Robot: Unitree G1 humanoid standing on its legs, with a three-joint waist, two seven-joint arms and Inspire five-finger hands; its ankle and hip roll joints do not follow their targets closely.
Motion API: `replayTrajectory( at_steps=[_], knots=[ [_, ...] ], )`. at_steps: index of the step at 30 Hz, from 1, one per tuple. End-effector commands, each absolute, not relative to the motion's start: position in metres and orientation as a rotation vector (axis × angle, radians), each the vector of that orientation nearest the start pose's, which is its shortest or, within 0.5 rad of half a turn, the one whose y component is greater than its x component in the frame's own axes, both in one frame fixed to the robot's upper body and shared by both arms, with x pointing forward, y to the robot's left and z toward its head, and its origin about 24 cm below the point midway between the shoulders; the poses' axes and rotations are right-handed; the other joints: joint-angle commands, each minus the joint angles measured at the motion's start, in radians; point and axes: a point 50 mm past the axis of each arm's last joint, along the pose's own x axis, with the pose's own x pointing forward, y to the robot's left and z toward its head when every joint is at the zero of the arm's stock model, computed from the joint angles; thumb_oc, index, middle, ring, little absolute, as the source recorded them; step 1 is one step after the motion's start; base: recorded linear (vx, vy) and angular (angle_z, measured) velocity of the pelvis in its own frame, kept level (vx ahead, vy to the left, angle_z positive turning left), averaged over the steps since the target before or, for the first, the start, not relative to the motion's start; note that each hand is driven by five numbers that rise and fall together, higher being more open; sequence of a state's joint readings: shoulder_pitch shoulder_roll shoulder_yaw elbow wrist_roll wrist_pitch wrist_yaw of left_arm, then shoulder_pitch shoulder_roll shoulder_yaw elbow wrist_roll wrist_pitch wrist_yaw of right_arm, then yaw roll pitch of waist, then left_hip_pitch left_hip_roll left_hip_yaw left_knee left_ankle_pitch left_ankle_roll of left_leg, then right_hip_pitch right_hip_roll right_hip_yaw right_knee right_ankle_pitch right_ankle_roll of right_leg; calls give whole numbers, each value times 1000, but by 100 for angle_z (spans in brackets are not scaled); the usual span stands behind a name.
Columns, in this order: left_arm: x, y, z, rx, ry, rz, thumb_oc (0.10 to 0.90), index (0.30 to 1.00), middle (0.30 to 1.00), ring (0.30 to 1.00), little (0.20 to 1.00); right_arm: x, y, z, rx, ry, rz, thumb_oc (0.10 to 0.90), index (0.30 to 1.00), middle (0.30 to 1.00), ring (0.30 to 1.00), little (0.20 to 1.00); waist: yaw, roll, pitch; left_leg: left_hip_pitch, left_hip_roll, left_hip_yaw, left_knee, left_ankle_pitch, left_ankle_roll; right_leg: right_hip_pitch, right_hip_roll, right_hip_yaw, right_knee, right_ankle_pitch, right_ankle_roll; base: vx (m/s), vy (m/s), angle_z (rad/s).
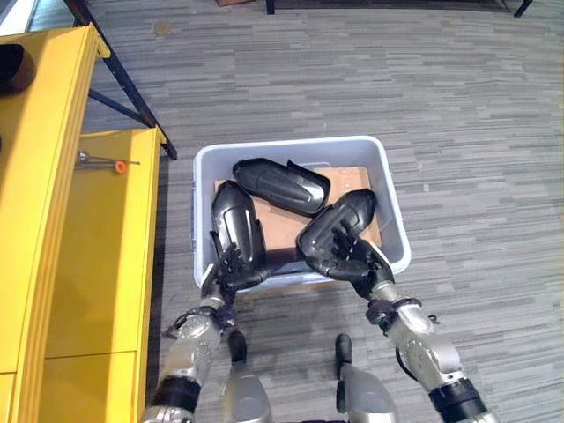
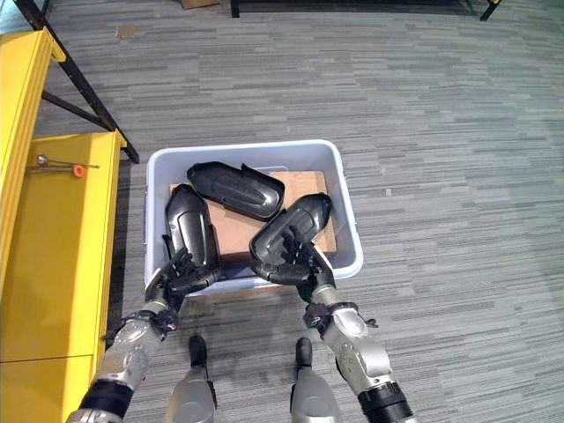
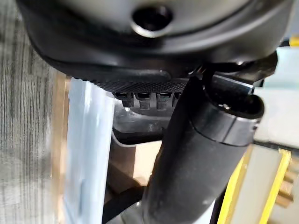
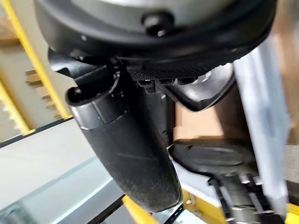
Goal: Move parts from the plastic box to the shelf.
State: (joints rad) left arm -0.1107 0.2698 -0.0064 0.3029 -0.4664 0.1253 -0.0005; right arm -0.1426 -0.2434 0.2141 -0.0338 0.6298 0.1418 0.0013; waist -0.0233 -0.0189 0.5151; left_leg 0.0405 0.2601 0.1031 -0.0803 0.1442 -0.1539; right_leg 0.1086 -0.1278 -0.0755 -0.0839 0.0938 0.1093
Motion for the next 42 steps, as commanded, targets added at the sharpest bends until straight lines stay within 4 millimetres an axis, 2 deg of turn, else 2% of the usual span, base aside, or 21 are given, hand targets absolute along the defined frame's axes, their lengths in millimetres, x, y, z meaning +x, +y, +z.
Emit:
replayTrajectory(
  at_steps=[1, 4, 7, 13, 17, 20, 22, 24, 27, 30, 36, 42],
  knots=[
    [269, 221, 29, -193, 164, 86, 900, 1000, 1000, 1000, 1000, 273, -127, 145, 438, -304, 343, 900, 1000, 1000, 1000, 1000, 28, 9, 2, 105, 46, -23, 8, -48, 51, -45, -84, -14, 87, 17, -79, 0, 0, 0],
    [271, 221, 53, -183, 71, 72, 900, 1000, 1000, 1000, 1000, 269, -127, 157, 417, -354, 352, 900, 1000, 1000, 1000, 1000, 29, 8, 2, 107, 43, -24, 10, -46, 51, -38, -86, -17, 84, 18, -79, 0, 11, 2],
    [269, 211, 77, -193, -30, 23, 900, 1000, 1000, 1000, 1000, 266, -127, 175, 361, -426, 350, 900, 1000, 1000, 1000, 1000, 29, 3, 5, 106, 43, -23, 14, -43, 51, -33, -90, -18, 80, 21, -76, 0, 0, 0],
    [265, 203, 83, -195, -56, -12, 900, 1000, 1000, 1000, 1000, 266, -119, 186, 319, -456, 381, 900, 1000, 1000, 1000, 1000, 39, -14, 5, 103, 47, -20, 17, -42, 48, -29, -92, -18, 75, 24, -73, 1, 1, 1],
    [264, 202, 89, -180, -78, -15, 900, 1000, 1000, 1000, 1000, 270, -122, 196, 238, -494, 356, 900, 1000, 1000, 1000, 1000, 45, -21, 5, 90, 48, -20, 19, -40, 46, -37, -91, -19, 74, 25, -72, 0, 0, 0],
    [261, 197, 94, -177, -98, -35, 900, 1000, 1000, 1000, 1000, 287, -127, 200, 104, -496, 302, 900, 1000, 1000, 1000, 1000, 56, -30, 5, 65, 51, -22, 27, -38, 45, -56, -90, -18, 76, 29, -71, 0, 0, 0],
    [261, 196, 95, -176, -104, -39, 900, 1000, 1000, 1000, 1000, 291, -129, 200, 71, -489, 293, 900, 1000, 1000, 1000, 1000, 59, -31, 5, 60, 51, -23, 29, -39, 45, -59, -89, -18, 76, 29, -72, 0, 0, 0],
    [256, 191, 100, -177, -125, -61, 900, 1000, 1000, 1000, 1000, 307, -141, 200, -87, -473, 228, 900, 1000, 1000, 1000, 1000, 70, -30, 5, 53, 57, -22, 27, -44, 43, -63, -85, -20, 76, 24, -72, 16, -2, 2],
    [255, 184, 100, -200, -123, -89, 900, 1000, 1000, 1000, 1000, 328, -149, 192, -145, -402, 195, 900, 1000, 1000, 1000, 1000, 84, -29, 5, 35, 61, -25, 29, -45, 41, -76, -83, -22, 80, 25, -72, 7, -7, 5],
    [254, 181, 98, -211, -114, -102, 900, 1000, 1000, 1000, 1000, 342, -165, 196, -246, -383, 128, 900, 1000, 1000, 1000, 1000, 91, -25, 5, 15, 63, -28, 31, -45, 40, -94, -82, -23, 83, 28, -72, -5, 1, 4],
    [254, 170, 98, -231, -111, -141, 900, 1000, 1000, 1000, 1000, 354, -185, 211, -361, -403, 44, 900, 1000, 1000, 1000, 1000, 106, -19, 5, -42, 70, -40, 43, -45, 39, -141, -83, -30, 100, 32, -71, -2, -1, 1],
    [258, 159, 98, -255, -106, -178, 900, 1000, 1000, 1000, 1000, 364, -192, 226, -485, -418, 3, 900, 1000, 1000, 1000, 1000, 114, -11, 5, -95, 72, -50, 59, -40, 39, -179, -87, -35, 114, 34, -71, 1, 2, 4]
  ],
)
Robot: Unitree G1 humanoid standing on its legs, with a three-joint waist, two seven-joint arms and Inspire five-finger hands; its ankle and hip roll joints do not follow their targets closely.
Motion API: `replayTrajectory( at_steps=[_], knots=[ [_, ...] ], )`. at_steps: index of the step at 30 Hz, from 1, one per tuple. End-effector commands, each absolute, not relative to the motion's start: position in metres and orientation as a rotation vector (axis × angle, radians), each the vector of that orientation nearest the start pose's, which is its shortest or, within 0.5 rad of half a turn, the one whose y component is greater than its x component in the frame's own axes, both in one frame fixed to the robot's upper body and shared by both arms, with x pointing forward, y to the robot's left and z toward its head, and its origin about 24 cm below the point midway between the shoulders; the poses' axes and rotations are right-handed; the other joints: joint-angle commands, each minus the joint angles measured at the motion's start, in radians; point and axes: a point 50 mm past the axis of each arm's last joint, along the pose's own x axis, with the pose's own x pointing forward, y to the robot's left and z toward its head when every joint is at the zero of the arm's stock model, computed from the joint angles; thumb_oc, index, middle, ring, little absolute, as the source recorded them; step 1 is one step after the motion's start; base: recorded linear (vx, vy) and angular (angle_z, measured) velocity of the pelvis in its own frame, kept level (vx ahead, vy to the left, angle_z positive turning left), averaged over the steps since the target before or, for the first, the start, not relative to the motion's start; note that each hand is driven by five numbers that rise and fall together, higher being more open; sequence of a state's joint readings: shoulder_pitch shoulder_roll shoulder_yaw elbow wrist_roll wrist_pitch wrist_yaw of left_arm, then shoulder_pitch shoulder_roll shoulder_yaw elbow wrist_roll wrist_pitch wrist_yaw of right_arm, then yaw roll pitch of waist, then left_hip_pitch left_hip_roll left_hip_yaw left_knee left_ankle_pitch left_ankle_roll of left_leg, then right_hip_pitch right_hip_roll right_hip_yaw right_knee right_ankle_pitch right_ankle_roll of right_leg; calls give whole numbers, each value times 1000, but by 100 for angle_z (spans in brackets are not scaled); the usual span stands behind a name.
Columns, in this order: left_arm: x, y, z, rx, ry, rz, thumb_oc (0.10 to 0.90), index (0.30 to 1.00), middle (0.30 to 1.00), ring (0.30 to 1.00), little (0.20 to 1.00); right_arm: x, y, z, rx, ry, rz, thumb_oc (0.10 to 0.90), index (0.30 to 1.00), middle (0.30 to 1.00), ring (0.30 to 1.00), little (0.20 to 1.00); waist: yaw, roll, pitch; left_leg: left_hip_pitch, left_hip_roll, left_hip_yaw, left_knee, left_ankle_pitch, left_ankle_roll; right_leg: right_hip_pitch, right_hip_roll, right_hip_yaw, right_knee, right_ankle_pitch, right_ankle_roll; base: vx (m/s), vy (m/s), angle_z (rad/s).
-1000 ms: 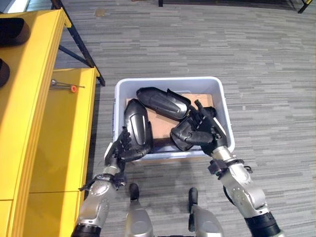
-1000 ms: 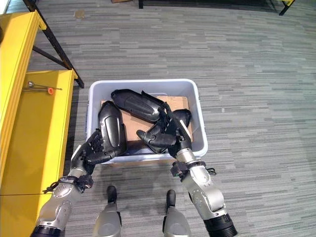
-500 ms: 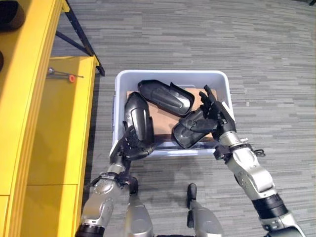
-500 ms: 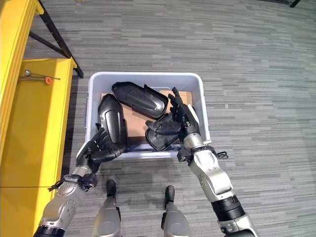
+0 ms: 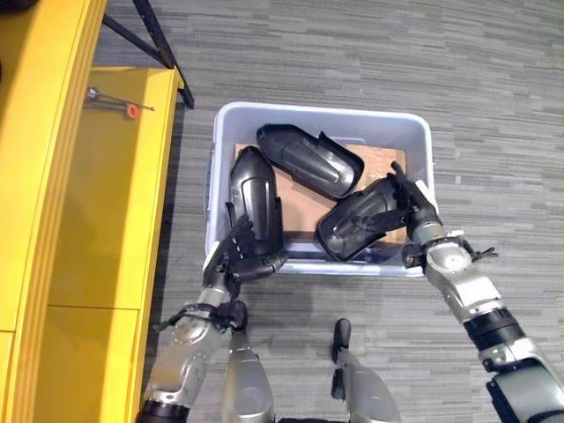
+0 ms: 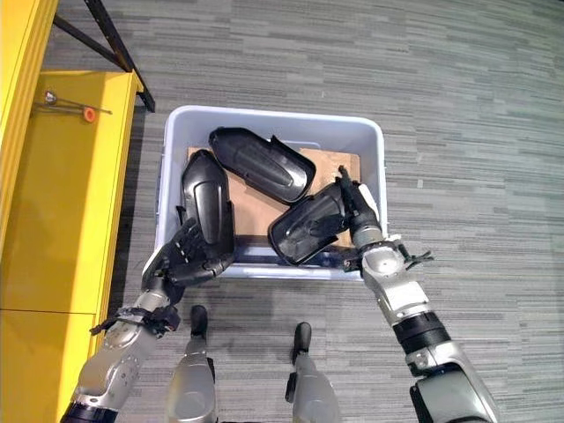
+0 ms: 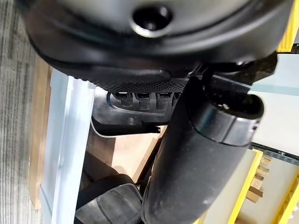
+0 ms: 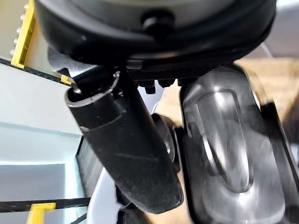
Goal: Move parts from the plastic box to the shelf.
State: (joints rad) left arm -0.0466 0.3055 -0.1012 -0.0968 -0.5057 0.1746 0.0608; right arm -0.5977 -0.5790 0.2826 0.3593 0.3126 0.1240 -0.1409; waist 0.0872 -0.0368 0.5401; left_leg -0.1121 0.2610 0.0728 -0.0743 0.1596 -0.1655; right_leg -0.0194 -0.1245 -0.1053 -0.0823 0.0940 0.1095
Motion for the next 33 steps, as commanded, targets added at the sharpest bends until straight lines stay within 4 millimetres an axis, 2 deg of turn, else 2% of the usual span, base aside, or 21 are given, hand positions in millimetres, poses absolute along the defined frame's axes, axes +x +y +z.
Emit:
replayTrajectory(
  at_steps=[1, 7, 11, 22, 33],
  knots=[
    [258, 156, 98, -260, -106, -188, 900, 1000, 1000, 1000, 1000, 365, -190, 230, -503, -426, 6, 900, 1000, 1000, 1000, 1000, 4, 10, -20, 46, 71, -23, 57, -54, 51, -60, -91, -5, 116, 34, -71, 0, 0, 0],
    [258, 147, 97, -285, -100, -212, 900, 1000, 1000, 1000, 1000, 373, -192, 246, -545, -448, -36, 900, 1000, 1000, 1000, 1000, 9, 25, -20, -6, 73, -33, 74, -53, 51, -102, -98, -8, 133, 35, -69, 5, 12, 4],
    [258, 146, 96, -291, -94, -212, 900, 1000, 1000, 1000, 1000, 375, -196, 247, -529, -444, -62, 900, 1000, 1000, 1000, 1000, 10, 29, -20, -30, 73, -39, 83, -52, 52, -122, -101, -8, 139, 36, -69, 2, 3, 1],
    [257, 144, 96, -301, -98, -211, 900, 1000, 1000, 1000, 1000, 380, -204, 231, -484, -377, -102, 900, 1000, 1000, 1000, 1000, 10, 45, -20, -80, 70, -50, 93, -50, 54, -170, -113, -6, 155, 36, -70, 1, 3, 1],
    [258, 136, 94, -314, -82, -236, 900, 1000, 1000, 1000, 1000, 385, -209, 198, -349, -259, -141, 900, 1000, 1000, 1000, 1000, 5, 67, -20, -118, 67, -61, 109, -51, 56, -206, -116, -5, 164, 36, -71, 0, 0, 0]
  ],
)
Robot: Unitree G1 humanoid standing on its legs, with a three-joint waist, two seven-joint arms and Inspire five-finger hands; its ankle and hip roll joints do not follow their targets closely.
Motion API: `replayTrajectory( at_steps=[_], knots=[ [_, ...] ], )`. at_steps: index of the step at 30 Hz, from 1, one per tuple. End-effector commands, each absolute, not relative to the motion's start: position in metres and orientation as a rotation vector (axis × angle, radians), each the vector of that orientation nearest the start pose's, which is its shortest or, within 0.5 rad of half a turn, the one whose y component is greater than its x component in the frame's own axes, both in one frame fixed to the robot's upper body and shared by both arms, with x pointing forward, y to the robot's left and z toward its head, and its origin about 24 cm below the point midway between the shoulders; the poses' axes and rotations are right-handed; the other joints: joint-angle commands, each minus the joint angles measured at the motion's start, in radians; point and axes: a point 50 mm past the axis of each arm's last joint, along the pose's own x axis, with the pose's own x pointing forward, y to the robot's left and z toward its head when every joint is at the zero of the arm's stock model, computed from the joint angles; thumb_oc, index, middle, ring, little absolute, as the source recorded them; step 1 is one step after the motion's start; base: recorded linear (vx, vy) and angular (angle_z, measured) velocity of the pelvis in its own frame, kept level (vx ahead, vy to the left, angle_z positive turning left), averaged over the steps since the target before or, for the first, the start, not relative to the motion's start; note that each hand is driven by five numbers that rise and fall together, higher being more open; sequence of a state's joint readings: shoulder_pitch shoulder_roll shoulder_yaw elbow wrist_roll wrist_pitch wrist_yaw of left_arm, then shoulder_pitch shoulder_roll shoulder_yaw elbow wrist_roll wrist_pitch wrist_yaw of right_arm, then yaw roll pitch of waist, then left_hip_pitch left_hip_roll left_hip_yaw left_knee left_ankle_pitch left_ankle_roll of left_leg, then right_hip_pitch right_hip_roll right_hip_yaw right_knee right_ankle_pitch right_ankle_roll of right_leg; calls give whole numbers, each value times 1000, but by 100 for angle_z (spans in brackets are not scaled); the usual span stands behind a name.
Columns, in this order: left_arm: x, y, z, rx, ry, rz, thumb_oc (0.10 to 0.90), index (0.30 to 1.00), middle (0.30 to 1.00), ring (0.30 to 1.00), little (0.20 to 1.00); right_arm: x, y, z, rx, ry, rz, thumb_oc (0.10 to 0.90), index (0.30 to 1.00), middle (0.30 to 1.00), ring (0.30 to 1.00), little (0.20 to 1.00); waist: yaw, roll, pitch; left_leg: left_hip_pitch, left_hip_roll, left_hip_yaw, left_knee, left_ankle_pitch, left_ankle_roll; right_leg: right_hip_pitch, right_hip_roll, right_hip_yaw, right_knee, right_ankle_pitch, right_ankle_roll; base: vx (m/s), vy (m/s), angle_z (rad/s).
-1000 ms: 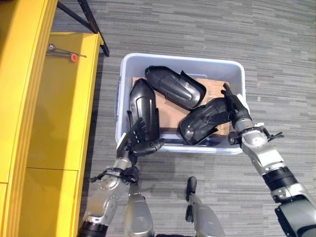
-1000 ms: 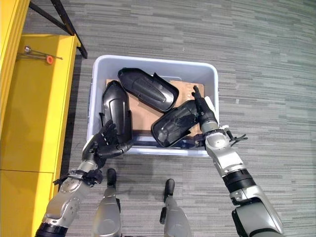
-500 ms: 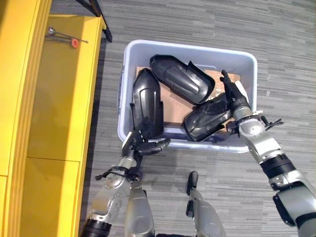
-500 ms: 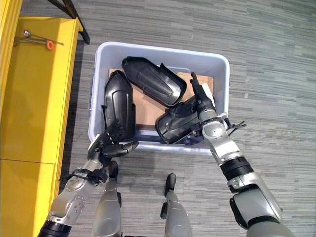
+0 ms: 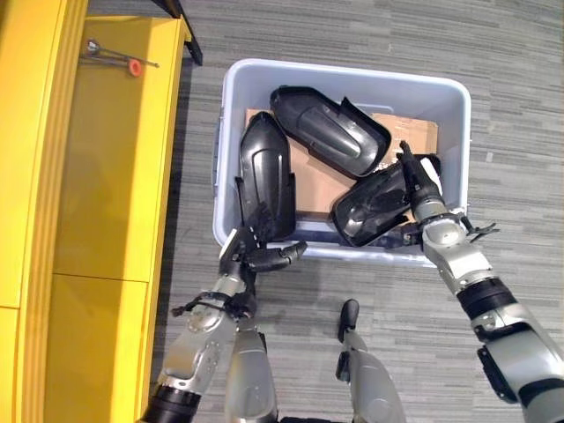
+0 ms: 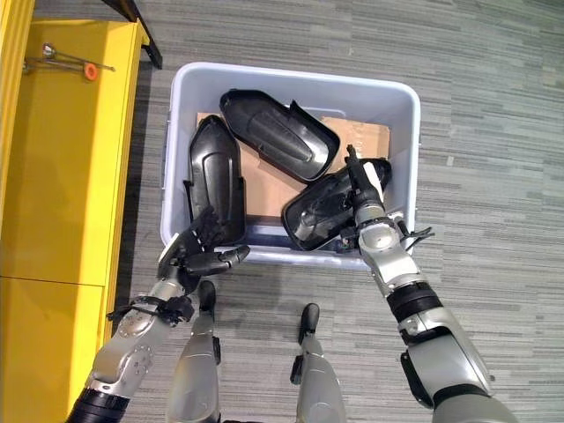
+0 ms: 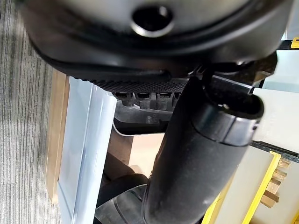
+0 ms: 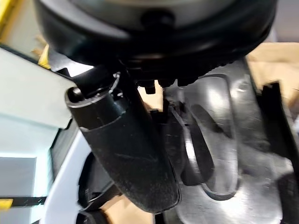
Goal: Move parts from the plastic box to the shelf.
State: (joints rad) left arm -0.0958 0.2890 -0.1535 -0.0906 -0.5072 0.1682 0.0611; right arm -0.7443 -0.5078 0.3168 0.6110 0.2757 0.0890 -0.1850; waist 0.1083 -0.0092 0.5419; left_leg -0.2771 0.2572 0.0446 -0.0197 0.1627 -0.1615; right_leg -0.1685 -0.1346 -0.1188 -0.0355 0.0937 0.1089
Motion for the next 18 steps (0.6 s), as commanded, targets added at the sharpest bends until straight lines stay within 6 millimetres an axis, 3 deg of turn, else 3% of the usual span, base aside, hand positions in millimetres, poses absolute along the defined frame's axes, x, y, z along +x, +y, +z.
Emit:
replayTrajectory(
  at_steps=[1, 11, 18],
  knots=[
    [258, 136, 93, -316, -80, -237, 900, 1000, 1000, 1000, 1000, 385, -209, 194, -344, -250, -140, 900, 1000, 1000, 1000, 1000, -17, 40, -22, 43, 71, -33, 55, -54, 52, -60, -106, 9, 120, 36, -71, 0, 0, 0],
    [257, 131, 91, -325, -67, -261, 900, 1000, 1000, 1000, 1000, 388, -209, 167, -345, -148, -126, 900, 1000, 1000, 1000, 1000, -11, 62, -22, 12, 69, -42, 61, -51, 53, -89, -113, 5, 132, 35, -73, 0, 0, 0],
    [255, 127, 90, -330, -62, -282, 900, 1000, 1000, 1000, 1000, 397, -228, 173, -391, -91, -202, 900, 1000, 1000, 1000, 1000, 0, 87, -22, -39, 71, -55, 79, -50, 54, -135, -116, 5, 156, 35, -73, 2, 1, 5]
  ],
)
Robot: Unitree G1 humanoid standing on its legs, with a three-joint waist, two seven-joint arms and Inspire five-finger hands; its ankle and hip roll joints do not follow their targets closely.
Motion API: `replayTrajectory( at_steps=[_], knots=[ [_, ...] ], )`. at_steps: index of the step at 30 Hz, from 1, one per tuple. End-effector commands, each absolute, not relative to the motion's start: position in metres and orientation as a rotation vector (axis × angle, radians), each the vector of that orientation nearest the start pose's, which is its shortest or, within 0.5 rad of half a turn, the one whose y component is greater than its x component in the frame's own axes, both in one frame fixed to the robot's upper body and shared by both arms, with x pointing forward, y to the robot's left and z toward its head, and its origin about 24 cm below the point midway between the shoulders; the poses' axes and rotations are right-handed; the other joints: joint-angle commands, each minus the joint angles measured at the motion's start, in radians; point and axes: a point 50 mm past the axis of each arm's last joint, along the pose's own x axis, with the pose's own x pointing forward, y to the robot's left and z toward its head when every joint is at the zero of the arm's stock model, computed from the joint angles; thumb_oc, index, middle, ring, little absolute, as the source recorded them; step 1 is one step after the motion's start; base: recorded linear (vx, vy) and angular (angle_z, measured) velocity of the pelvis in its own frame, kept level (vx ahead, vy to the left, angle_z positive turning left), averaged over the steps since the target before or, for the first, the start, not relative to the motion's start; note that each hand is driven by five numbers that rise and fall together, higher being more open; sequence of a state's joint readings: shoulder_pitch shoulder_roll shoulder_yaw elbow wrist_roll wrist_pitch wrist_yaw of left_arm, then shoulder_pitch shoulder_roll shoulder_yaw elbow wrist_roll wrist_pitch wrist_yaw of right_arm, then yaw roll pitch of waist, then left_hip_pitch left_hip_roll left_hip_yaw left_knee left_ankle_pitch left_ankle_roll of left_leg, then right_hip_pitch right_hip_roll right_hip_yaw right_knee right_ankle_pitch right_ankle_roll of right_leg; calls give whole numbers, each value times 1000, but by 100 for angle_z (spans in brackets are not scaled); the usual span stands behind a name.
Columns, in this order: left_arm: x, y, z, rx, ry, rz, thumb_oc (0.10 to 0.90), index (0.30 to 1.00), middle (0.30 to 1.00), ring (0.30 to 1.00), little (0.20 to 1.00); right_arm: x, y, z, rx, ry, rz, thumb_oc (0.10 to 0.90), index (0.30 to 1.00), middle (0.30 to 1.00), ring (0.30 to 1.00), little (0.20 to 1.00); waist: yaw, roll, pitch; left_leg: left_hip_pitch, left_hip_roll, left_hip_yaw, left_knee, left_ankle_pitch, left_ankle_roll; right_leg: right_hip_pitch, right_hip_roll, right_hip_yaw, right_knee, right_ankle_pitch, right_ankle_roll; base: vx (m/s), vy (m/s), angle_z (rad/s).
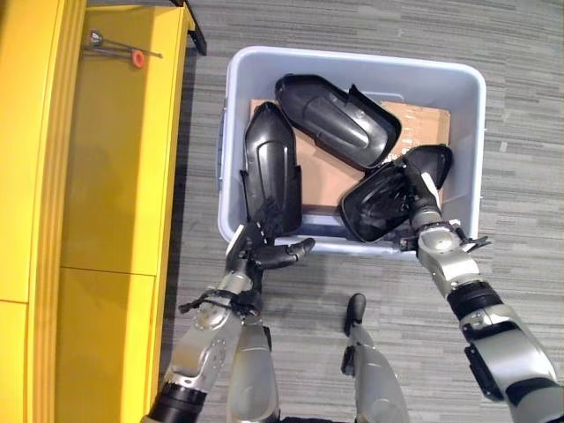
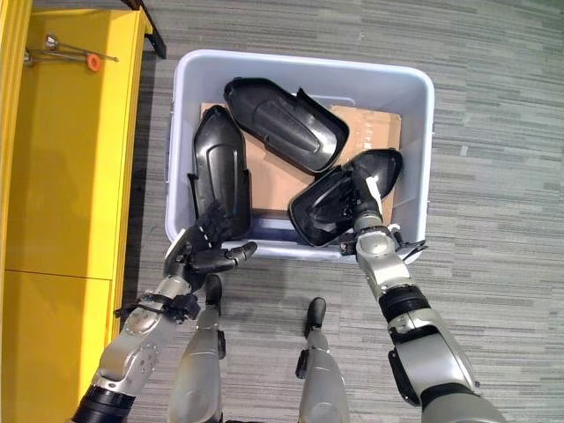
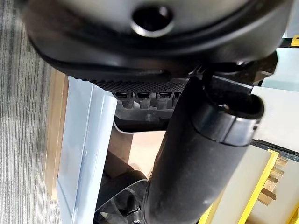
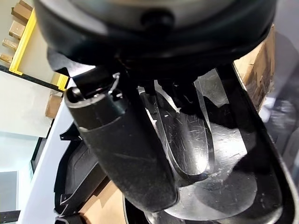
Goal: Move parts from the plastic box to the shelf.
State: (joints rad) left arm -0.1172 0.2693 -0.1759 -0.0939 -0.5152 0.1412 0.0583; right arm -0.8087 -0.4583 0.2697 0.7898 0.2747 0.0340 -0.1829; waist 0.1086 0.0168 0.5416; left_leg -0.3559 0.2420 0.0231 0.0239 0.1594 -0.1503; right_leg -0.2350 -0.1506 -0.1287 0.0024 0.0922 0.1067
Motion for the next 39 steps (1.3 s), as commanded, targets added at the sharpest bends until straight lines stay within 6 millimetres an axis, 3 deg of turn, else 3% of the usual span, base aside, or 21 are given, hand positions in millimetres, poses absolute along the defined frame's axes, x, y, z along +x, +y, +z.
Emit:
replayTrajectory(
  at_steps=[1, 6, 7, 9, 12, 18, 28, 33, 39],
  knots=[
    [254, 125, 90, -333, -60, -287, 900, 1000, 1000, 1000, 1000, 400, -236, 175, -383, -74, -237, 900, 1000, 1000, 1000, 1000, 4, 68, -22, 26, 86, -36, 41, -46, 43, -81, -103, 16, 127, 37, -71, 0, 0, 0],
    [250, 116, 89, -344, -54, -323, 900, 1000, 1000, 1000, 1000, 401, -267, 175, -382, 12, -351, 900, 1000, 1000, 1000, 1000, 25, 102, -22, -18, 85, -46, 68, -53, 44, -118, -110, 12, 162, 27, -75, 6, 19, 9],
    [250, 113, 90, -348, -59, -332, 900, 1000, 1000, 1000, 1000, 401, -280, 191, -415, -3, -402, 900, 1000, 1000, 1000, 1000, 33, 117, -22, -45, 81, -51, 80, -51, 47, -140, -117, 13, 175, 26, -75, -6, 67, 11],
    [251, 113, 92, -351, -67, -331, 900, 1000, 1000, 1000, 1000, 402, -280, 206, -439, -44, -414, 900, 1000, 1000, 1000, 1000, 36, 124, -22, -62, 78, -51, 85, -51, 48, -154, -123, 12, 181, 28, -75, -19, 60, 6],
    [251, 114, 95, -350, -78, -323, 900, 1000, 1000, 1000, 1000, 405, -267, 227, -510, -133, -374, 900, 1000, 1000, 1000, 1000, 30, 121, -22, -76, 76, -50, 90, -52, 49, -171, -128, 15, 188, 30, -74, 5, 40, 8],
    [251, 120, 95, -337, -80, -300, 900, 1000, 1000, 1000, 1000, 397, -215, 266, -547, -398, -194, 900, 1000, 1000, 1000, 1000, 21, 96, -22, -77, 73, -55, 91, -58, 47, -172, -128, 16, 188, 36, -72, 1, -2, -1],
    [249, 123, 89, -326, -54, -301, 900, 1000, 1000, 1000, 1000, 387, -188, 295, -519, -552, -111, 900, 1000, 1000, 1000, 1000, 21, 91, -22, -62, 76, -54, 90, -63, 42, -159, -126, 16, 187, 39, -70, 1, -1, -1],
    [249, 126, 89, -324, -52, -288, 900, 1000, 1000, 1000, 1000, 369, -174, 311, -593, -693, -78, 900, 1000, 1000, 1000, 1000, 6, 81, -22, -63, 76, -51, 93, -63, 42, -162, -128, 18, 186, 40, -68, 0, 0, 0],
    [249, 127, 88, -314, -47, -283, 900, 1000, 1000, 1000, 1000, 350, -172, 319, -691, -806, -99, 900, 1000, 1000, 1000, 1000, -12, 73, -22, -60, 76, -49, 94, -62, 44, -157, -130, 18, 181, 36, -65, 0, 0, 0]
  ],
)
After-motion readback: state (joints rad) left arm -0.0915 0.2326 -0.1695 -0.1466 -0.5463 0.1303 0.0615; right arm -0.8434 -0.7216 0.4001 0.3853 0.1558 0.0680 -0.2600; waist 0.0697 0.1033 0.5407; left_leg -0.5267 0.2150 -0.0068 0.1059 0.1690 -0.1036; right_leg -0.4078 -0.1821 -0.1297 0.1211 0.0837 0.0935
